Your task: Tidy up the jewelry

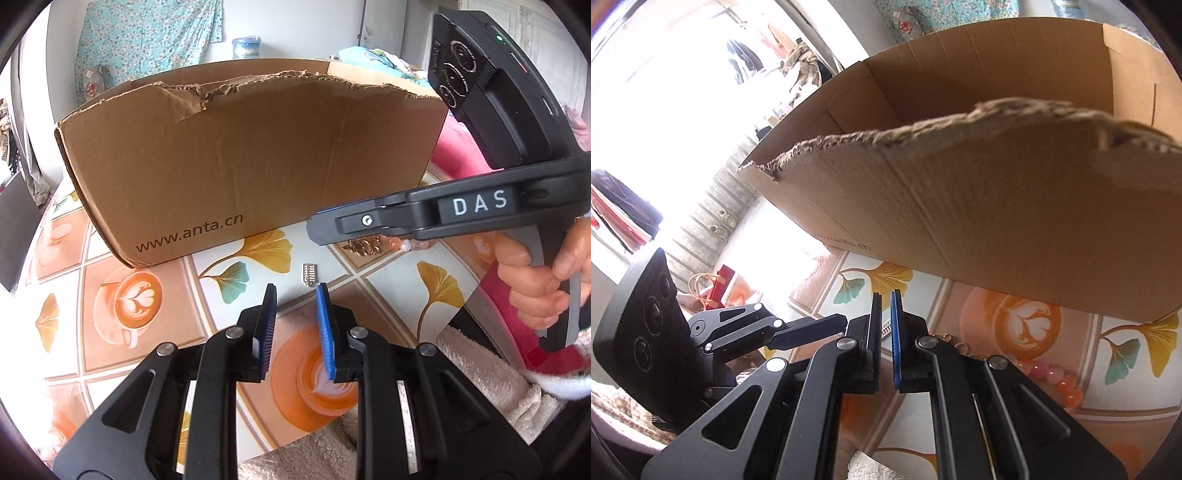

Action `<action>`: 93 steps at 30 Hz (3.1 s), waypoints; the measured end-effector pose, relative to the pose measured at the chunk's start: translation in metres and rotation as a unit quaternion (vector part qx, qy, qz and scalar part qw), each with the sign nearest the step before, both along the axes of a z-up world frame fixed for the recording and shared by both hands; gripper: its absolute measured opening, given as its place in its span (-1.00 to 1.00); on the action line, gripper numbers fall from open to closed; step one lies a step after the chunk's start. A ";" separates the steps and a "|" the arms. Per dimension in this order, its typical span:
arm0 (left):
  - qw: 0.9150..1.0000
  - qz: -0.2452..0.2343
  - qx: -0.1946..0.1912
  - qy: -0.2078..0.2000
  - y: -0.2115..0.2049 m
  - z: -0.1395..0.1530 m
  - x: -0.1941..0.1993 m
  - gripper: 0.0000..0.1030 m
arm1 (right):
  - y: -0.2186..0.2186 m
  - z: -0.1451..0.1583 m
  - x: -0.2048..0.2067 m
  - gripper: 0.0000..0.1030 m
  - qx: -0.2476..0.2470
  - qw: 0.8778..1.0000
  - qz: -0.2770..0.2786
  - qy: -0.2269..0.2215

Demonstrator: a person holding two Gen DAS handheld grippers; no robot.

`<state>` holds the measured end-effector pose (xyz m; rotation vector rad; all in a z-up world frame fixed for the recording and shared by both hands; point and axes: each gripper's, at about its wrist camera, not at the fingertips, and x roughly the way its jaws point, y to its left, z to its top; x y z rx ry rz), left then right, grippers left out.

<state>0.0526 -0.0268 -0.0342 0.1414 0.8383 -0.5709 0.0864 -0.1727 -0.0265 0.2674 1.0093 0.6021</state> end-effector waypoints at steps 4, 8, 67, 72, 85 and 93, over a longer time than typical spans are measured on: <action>1.000 -0.002 -0.004 0.002 -0.007 -0.002 0.008 -0.60 | -0.022 0.003 -0.010 -0.90 0.001 1.000 -0.022 -0.005; 1.000 -0.011 0.015 -0.008 -0.015 -0.003 0.011 -0.61 | -0.028 0.004 -0.021 -0.90 0.003 0.999 -0.039 -0.006; 1.000 -0.010 -0.006 -0.007 0.004 0.004 0.005 -0.50 | -0.065 0.000 -0.037 -0.88 -0.118 0.992 -0.029 -0.043; 0.999 -0.021 0.046 -0.017 -0.011 -0.001 0.009 -0.52 | -0.065 0.005 -0.042 -0.87 -0.106 0.993 -0.023 -0.054; 0.996 -0.041 0.077 -0.018 -0.025 0.001 0.006 -0.93 | -0.060 0.005 -0.053 -0.87 -0.094 0.993 -0.020 -0.062; 0.998 -0.018 0.058 -0.010 -0.010 0.002 0.009 -0.93 | -0.039 0.004 -0.056 -0.63 -0.131 0.988 0.021 -0.078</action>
